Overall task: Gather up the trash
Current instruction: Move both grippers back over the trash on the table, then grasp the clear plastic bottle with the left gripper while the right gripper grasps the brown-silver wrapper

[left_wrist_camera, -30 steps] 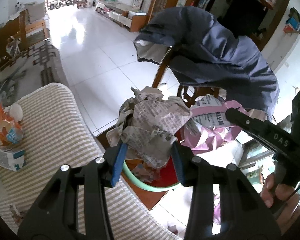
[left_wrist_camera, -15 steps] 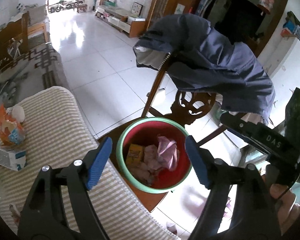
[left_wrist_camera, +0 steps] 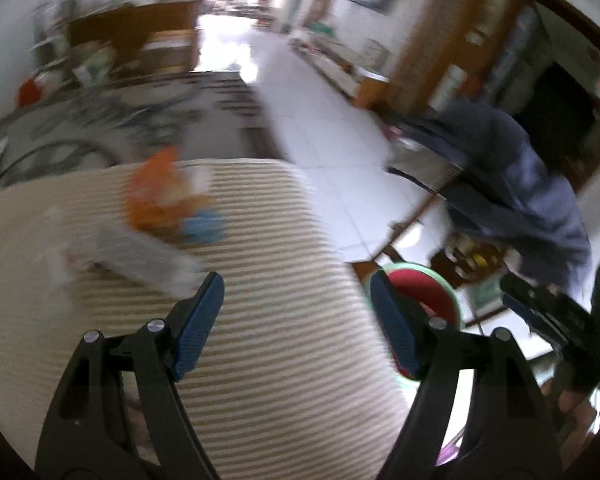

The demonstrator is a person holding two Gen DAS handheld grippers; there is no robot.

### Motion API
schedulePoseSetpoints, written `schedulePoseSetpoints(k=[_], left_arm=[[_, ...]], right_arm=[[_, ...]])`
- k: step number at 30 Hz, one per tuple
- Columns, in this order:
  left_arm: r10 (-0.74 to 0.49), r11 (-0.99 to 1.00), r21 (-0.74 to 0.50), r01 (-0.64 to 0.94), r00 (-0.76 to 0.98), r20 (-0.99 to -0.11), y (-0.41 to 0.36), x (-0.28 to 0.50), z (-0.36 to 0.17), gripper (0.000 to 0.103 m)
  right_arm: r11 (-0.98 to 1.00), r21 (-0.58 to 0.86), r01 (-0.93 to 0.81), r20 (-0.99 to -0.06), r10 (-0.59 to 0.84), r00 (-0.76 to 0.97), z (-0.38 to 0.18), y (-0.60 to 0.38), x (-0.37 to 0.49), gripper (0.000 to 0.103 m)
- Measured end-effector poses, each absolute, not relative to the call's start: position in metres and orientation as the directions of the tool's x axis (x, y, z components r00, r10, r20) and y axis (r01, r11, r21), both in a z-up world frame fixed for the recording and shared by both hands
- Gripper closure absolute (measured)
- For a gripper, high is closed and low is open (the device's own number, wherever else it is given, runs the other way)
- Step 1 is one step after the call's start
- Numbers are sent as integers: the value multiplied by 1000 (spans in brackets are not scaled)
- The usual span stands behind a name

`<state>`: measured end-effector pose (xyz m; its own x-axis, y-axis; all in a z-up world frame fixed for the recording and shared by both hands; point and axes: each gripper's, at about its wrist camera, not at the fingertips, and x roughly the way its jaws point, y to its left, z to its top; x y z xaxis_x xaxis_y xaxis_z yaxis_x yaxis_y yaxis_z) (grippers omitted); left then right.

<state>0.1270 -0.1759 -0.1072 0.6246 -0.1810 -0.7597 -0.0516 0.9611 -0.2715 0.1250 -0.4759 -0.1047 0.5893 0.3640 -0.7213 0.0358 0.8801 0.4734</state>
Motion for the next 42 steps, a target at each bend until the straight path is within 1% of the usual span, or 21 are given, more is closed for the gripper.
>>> schedulePoseSetpoints(k=[6, 7, 9, 12, 16, 23, 27, 29, 31, 32, 33, 39, 42], left_arm=[[-86, 934, -281, -220, 625, -776, -80, 102, -120, 30], [-80, 930, -283, -236, 622, -779, -69, 100, -121, 30], [-65, 920, -286, -269, 616, -785, -46, 94, -126, 30], [-51, 906, -293, -306, 608, -792, -11, 85, -131, 30], [-45, 903, -292, -314, 608, -793, 15, 76, -131, 30], [-47, 905, -289, -313, 601, -798, 54, 62, -136, 30], [-57, 905, -292, -309, 592, -804, 64, 59, -140, 30], [-70, 903, -302, -305, 589, -805, 64, 63, -143, 30], [-99, 903, -315, -293, 571, -815, 64, 71, -150, 30], [-108, 903, -318, -289, 563, -819, 63, 74, -153, 30], [-125, 902, -327, -282, 554, -823, 62, 79, -157, 30], [-188, 891, -364, -271, 508, -841, 51, 112, -176, 30], [-168, 899, -334, -282, 484, -859, 44, 130, -186, 30]], right_arm=[[887, 459, -48, -746, 414, 521, -112, -399, 128, 43], [886, 458, -69, -753, 428, 500, -115, -382, 128, 41], [881, 461, -106, -765, 455, 456, -120, -349, 124, 34], [860, 489, -150, -775, 506, 378, -134, -304, 115, 30], [846, 488, -213, -802, 531, 273, -152, -243, 100, 22], [850, 473, -230, -839, 515, 177, -180, -189, 83, 20], [847, 482, -226, -845, 517, 136, -191, -170, 77, 20], [852, 464, -242, -854, 503, 136, -196, -163, 71, 21], [867, 423, -263, -869, 470, 154, -195, -161, 67, 35], [869, 412, -274, -872, 464, 159, -194, -159, 65, 51], [868, 412, -277, -870, 465, 161, -193, -160, 63, 63], [880, 387, -275, -856, 454, 247, -177, -178, 50, 67], [885, 374, -279, -849, 447, 281, -170, -185, 45, 67]])
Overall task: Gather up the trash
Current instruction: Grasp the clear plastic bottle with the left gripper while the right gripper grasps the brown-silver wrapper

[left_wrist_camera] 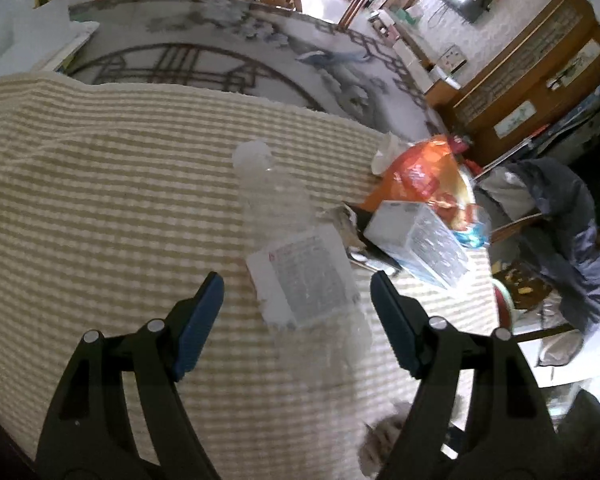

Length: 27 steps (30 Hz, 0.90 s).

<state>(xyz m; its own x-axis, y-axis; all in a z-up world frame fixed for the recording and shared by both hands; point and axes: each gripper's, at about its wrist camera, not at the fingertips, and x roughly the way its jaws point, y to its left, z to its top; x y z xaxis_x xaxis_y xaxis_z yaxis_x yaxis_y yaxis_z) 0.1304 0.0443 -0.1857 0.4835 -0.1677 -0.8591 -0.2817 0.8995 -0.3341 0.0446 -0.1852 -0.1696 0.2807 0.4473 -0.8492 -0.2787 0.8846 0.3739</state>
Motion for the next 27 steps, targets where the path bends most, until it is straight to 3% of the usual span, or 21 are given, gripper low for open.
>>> schedulePoseSetpoints(k=[8, 10, 12, 27], left_arm=[[-188, 892, -340, -297, 440, -878, 51, 145, -206, 35], [-205, 896, -352, -271, 449, -870, 51, 142, -202, 51], [-210, 906, -344, -247, 442, -872, 49, 138, -196, 56], [-218, 919, -327, -220, 408, -887, 61, 102, -186, 57]], right_arm=[[892, 370, -261, -846, 439, 302, -170, -190, 40, 66], [890, 377, -259, -846, 444, 296, -171, -188, 42, 65], [888, 378, -264, -847, 446, 290, -169, -188, 43, 65], [890, 381, -252, -844, 446, 297, -171, -192, 49, 65]])
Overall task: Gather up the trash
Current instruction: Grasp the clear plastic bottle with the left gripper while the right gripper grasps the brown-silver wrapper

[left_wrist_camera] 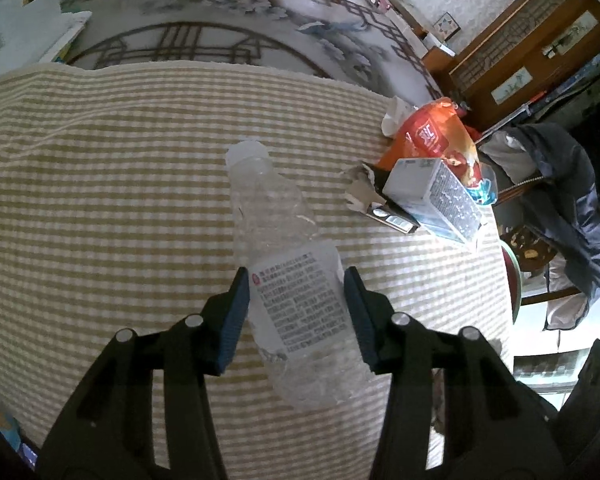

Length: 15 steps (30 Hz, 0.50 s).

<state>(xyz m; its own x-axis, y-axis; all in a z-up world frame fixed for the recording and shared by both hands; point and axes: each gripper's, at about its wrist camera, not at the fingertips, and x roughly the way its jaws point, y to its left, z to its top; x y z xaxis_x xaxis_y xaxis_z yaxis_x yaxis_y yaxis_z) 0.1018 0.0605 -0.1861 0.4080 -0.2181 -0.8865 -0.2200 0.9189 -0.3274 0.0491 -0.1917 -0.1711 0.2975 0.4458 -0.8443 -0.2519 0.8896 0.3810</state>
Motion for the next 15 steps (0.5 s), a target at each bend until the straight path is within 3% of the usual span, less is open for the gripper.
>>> schedulePoseSetpoints(k=[9, 11, 12, 15], left_arm=[[-145, 928, -306, -213, 550, -822, 49, 75, -147, 62], [-143, 930, -308, -202, 573, -807, 44, 72, -138, 71], [-146, 931, -310, -194, 580, -802, 43, 72, -135, 86], [-150, 938, -301, -172, 580, -801, 36, 74, -132, 88]], right_arm=[[891, 391, -231, -808, 452, 377, -157, -203, 55, 65], [889, 394, -233, -803, 456, 384, -155, -204, 58, 65], [887, 396, -236, -800, 460, 385, -154, -204, 59, 65], [884, 396, -247, -797, 464, 385, -152, -203, 60, 65]])
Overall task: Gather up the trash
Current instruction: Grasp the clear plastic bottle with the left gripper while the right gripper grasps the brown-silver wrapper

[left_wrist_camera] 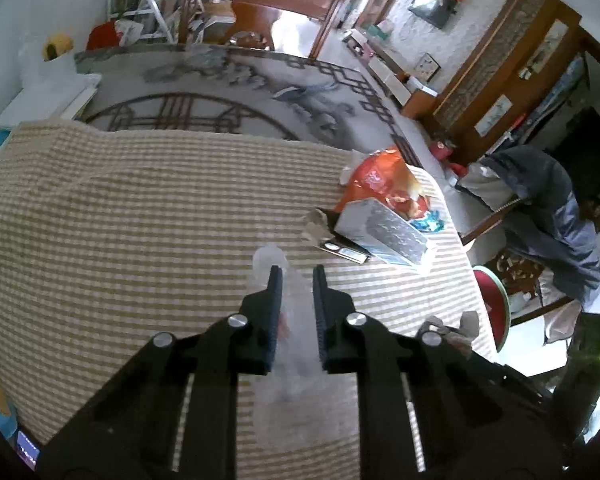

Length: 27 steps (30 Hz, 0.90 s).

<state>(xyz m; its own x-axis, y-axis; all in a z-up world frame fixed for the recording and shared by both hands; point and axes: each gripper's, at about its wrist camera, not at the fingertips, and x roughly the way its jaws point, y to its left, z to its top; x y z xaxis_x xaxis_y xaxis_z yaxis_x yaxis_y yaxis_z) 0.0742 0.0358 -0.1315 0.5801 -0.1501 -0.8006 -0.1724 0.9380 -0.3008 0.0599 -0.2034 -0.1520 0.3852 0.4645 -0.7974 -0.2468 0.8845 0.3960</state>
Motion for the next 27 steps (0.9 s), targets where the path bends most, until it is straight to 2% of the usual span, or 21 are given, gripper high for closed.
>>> schedulePoseSetpoints(k=[3, 5, 7, 12, 16, 21, 27], left_arm=[[-127, 937, -286, -201, 565, -815, 37, 73, -139, 86], [-129, 931, -289, -220, 544, -829, 40, 72, -146, 79], [-125, 926, -291, -240, 534, -836, 44, 69, -152, 63], [-149, 910, -318, -266, 505, -850, 44, 69, -162, 48], [-180, 918, -328, -225, 500, -847, 28, 69, -160, 37], [-224, 935, -321, -153, 446, -866, -4, 66, -170, 31], [-224, 953, -282, -112, 370, -902, -38, 59, -189, 31]], right_arm=[[884, 395, -249, -800, 464, 381, -152, -205, 61, 65], [885, 397, -244, -799, 464, 381, -153, -208, 60, 65], [885, 405, -231, -801, 465, 377, -155, -212, 61, 65], [883, 420, -209, -801, 469, 371, -159, -221, 61, 65], [885, 419, -204, -799, 466, 379, -157, -226, 60, 65], [894, 410, -178, -798, 446, 405, -155, -237, 61, 64], [896, 419, -145, -799, 440, 409, -158, -251, 64, 64]])
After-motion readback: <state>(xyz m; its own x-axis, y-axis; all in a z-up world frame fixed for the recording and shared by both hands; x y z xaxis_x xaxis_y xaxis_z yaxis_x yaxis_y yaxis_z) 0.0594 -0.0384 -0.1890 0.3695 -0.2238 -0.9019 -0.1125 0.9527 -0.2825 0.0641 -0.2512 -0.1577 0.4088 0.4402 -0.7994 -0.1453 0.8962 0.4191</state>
